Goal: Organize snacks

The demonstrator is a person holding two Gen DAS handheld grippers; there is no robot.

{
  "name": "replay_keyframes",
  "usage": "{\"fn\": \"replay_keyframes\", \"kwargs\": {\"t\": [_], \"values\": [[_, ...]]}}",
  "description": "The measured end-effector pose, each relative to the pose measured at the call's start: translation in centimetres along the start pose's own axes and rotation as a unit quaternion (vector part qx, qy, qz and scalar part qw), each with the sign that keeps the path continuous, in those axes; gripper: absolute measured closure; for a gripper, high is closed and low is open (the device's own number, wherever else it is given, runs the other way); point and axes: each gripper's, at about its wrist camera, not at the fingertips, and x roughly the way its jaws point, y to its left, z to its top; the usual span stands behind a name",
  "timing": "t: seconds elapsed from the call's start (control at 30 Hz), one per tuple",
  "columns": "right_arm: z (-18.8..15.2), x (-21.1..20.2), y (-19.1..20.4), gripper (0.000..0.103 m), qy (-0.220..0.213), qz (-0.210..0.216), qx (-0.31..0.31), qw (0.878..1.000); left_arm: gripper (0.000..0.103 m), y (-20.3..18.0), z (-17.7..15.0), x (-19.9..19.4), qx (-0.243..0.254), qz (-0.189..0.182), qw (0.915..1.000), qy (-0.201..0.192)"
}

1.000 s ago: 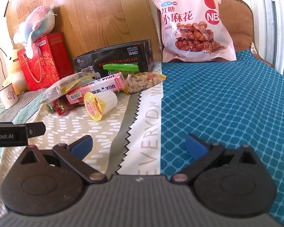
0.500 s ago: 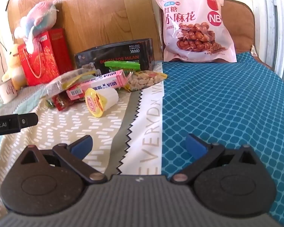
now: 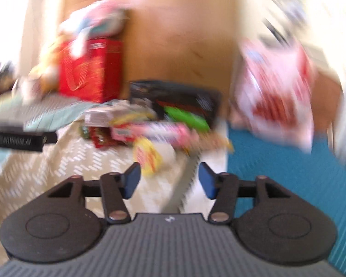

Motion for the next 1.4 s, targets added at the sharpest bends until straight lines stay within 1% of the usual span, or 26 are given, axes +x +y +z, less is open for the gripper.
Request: {"fn": "replay_keyframes", "kwargs": {"t": [0.07,0.13,0.2,0.27,0.4,0.43,0.47,0.5,0.57,0.6,0.63,0.77,0.83,0.9,0.97,1.0,1.07,1.1,1.13,1.2,1.23,1.27,1.3,1.33,1.37,1.4], "values": [[0.7,1.0,2.0,0.058,-0.018,-0.002,-0.1,0.995,0.008,0.2,-0.1,-0.3,-0.004,-0.004,0.9999,-0.011],[1.2,2.2,3.4,0.059,-0.03,0.004,-0.179,0.983,0.008,0.3,-0.1,-0.6,-0.005,-0.006,0.9998,-0.019],[1.7,3.5,4.4,0.061,-0.043,0.011,-0.25,0.967,0.009,0.4,-0.1,-0.9,-0.009,-0.01,0.9996,-0.027],[2.2,4.6,4.9,0.061,-0.053,0.016,-0.305,0.951,0.01,0.8,-0.1,-1.0,-0.019,-0.015,0.9992,-0.032],[3.3,6.8,5.7,0.06,-0.055,0.023,-0.367,0.928,0.011,1.8,-0.1,-1.0,-0.045,-0.02,0.9982,-0.034],[3.3,7.2,5.9,0.064,-0.057,0.027,-0.381,0.922,0.011,1.9,-0.1,-1.0,-0.049,-0.021,0.998,-0.034],[3.3,7.4,6.3,0.071,-0.058,0.032,-0.394,0.917,0.011,2.1,-0.1,-1.0,-0.053,-0.022,0.9977,-0.034],[3.4,7.6,6.4,0.085,-0.057,0.037,-0.404,0.912,0.011,2.2,-0.2,-1.0,-0.057,-0.024,0.9974,-0.036],[3.3,7.4,7.0,0.087,-0.052,0.038,-0.414,0.908,0.011,2.5,-0.2,-1.1,-0.064,-0.025,0.9968,-0.04],[3.5,7.1,7.1,0.088,-0.051,0.042,-0.409,0.91,0.011,2.5,-0.2,-1.2,-0.067,-0.024,0.9966,-0.042],[3.7,6.7,7.2,0.089,-0.05,0.046,-0.396,0.916,0.011,2.6,-0.2,-1.2,-0.07,-0.025,0.9964,-0.042],[5.9,5.2,6.4,0.091,-0.043,0.071,-0.309,0.947,0.011,3.0,-0.2,-1.3,-0.08,-0.025,0.9954,-0.046],[7.0,3.9,5.7,0.091,-0.037,0.087,-0.258,0.962,0.011,3.1,-0.2,-1.4,-0.084,-0.025,0.995,-0.048],[8.0,2.0,4.5,0.092,-0.027,0.112,-0.193,0.975,0.011,3.3,-0.2,-1.5,-0.089,-0.026,0.9944,-0.051],[8.7,0.4,3.1,0.092,-0.012,0.138,-0.123,0.983,0.011,3.6,-0.2,-1.6,-0.096,-0.032,0.9934,-0.053],[8.8,-0.4,2.2,0.092,-0.002,0.153,-0.085,0.985,0.011,3.7,-0.2,-1.6,-0.1,-0.035,0.993,-0.053],[8.9,-1.6,0.9,0.094,0.013,0.179,-0.025,0.983,0.011,3.9,-0.2,-1.5,-0.104,-0.04,0.9925,-0.049],[8.9,-2.1,0.4,0.098,0.017,0.189,0.001,0.982,0.011,3.9,-0.2,-1.4,-0.105,-0.042,0.9924,-0.047],[8.8,-2.4,-0.2,0.099,0.022,0.198,0.025,0.98,0.011,3.9,-0.2,-1.4,-0.105,-0.043,0.9924,-0.046],[8.4,-2.5,-1.3,0.099,0.035,0.216,0.076,0.973,0.011,3.8,-0.2,-1.4,-0.103,-0.045,0.9926,-0.046],[8.3,-2.5,-1.7,0.099,0.036,0.208,0.085,0.974,0.011,3.7,-0.2,-1.4,-0.1,-0.045,0.9929,-0.046],[8.1,-2.3,-1.6,0.099,0.032,0.185,0.079,0.979,0.011,3.5,-0.2,-1.4,-0.097,-0.044,0.9933,-0.046],[8.0,-1.9,-1.5,0.096,0.026,0.161,0.071,0.984,0.011,3.4,-0.2,-1.3,-0.093,-0.043,0.9937,-0.045],[7.7,-1.6,-1.5,0.093,0.023,0.148,0.072,0.986,0.011,3.3,-0.2,-1.3,-0.09,-0.043,0.994,-0.045],[7.5,-1.0,-1.7,0.09,0.024,0.142,0.08,0.986,0.011,3.3,-0.2,-1.4,-0.089,-0.044,0.9941,-0.045],[7.2,-0.3,-1.8,0.084,0.024,0.135,0.09,0.986,0.011,3.3,-0.2,-1.4,-0.088,-0.045,0.9941,-0.044]]}}
